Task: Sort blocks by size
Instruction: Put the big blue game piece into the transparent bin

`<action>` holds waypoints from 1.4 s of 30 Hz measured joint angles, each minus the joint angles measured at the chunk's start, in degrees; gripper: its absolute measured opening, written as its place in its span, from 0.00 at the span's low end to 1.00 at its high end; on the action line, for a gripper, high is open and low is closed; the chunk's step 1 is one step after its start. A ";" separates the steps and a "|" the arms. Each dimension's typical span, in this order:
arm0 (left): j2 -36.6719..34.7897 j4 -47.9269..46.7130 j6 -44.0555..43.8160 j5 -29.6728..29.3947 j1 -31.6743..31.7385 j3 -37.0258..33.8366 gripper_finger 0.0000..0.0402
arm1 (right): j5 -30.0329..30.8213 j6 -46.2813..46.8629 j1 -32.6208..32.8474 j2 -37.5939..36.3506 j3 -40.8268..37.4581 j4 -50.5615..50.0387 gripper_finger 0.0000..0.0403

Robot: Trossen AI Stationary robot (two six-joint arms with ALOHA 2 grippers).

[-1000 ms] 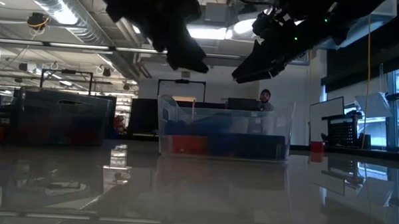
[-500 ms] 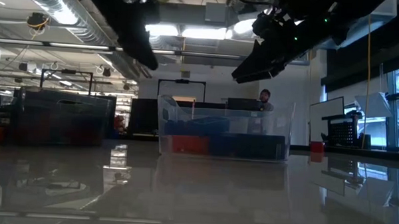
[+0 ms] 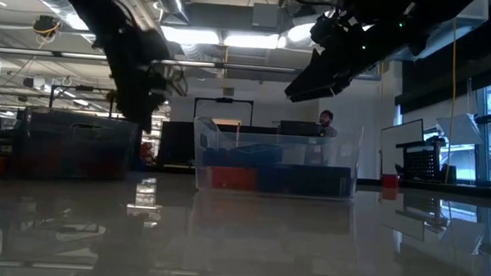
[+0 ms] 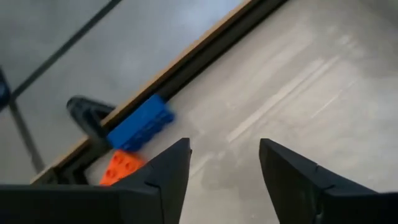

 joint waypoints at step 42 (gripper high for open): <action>16.01 12.36 8.18 10.15 2.35 0.15 0.00 | 0.14 -0.07 0.00 0.00 0.00 0.24 0.82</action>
